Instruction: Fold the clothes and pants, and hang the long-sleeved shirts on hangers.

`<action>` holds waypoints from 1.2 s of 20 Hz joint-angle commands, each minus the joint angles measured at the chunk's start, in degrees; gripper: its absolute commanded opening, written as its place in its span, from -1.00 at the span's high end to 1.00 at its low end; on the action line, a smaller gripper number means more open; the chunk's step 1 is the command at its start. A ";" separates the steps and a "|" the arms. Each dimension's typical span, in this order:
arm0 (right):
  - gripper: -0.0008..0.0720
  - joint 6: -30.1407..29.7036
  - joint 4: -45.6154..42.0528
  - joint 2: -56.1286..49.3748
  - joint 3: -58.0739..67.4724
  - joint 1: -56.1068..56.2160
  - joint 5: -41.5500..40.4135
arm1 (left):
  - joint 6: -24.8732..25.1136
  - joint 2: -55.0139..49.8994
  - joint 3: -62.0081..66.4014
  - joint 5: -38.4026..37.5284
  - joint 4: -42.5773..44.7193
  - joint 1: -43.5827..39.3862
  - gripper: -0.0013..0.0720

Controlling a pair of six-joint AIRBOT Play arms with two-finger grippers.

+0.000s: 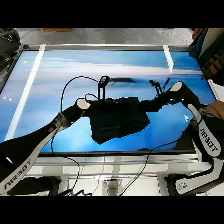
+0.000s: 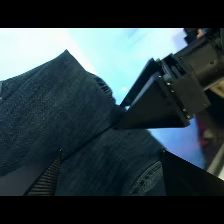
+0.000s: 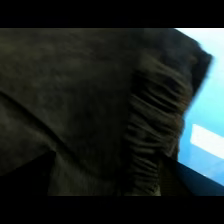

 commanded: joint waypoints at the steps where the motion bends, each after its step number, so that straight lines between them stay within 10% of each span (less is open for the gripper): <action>1: -0.98 8.57 -8.31 -0.20 0.11 2.62 -5.09 | -0.02 -0.04 0.00 -0.28 2.27 0.04 -0.91; 7: -0.88 10.95 -7.72 -2.89 0.11 -2.29 -2.49 | 0.00 -0.13 -0.63 -1.31 2.32 0.00 -0.91; 16: -0.15 -1.11 21.03 -12.96 0.09 -0.66 13.90 | 0.00 -0.52 -1.25 -1.29 5.42 0.22 -0.91; 21: -0.17 -1.55 22.14 -12.94 0.09 3.10 6.56 | 0.00 0.55 -1.20 -1.53 14.97 3.32 -0.87; 22: -0.36 -1.51 22.16 -12.94 0.07 3.54 5.55 | 0.00 1.42 -1.20 -1.55 17.11 4.70 -0.60; 23: -0.98 -1.11 22.16 -12.94 0.07 3.82 4.98 | 0.00 2.45 -1.18 -1.79 18.78 6.25 -0.35; 24: -0.99 0.15 22.14 -12.94 0.07 4.24 4.66 | 0.00 3.78 -1.20 -2.54 19.26 8.15 -0.28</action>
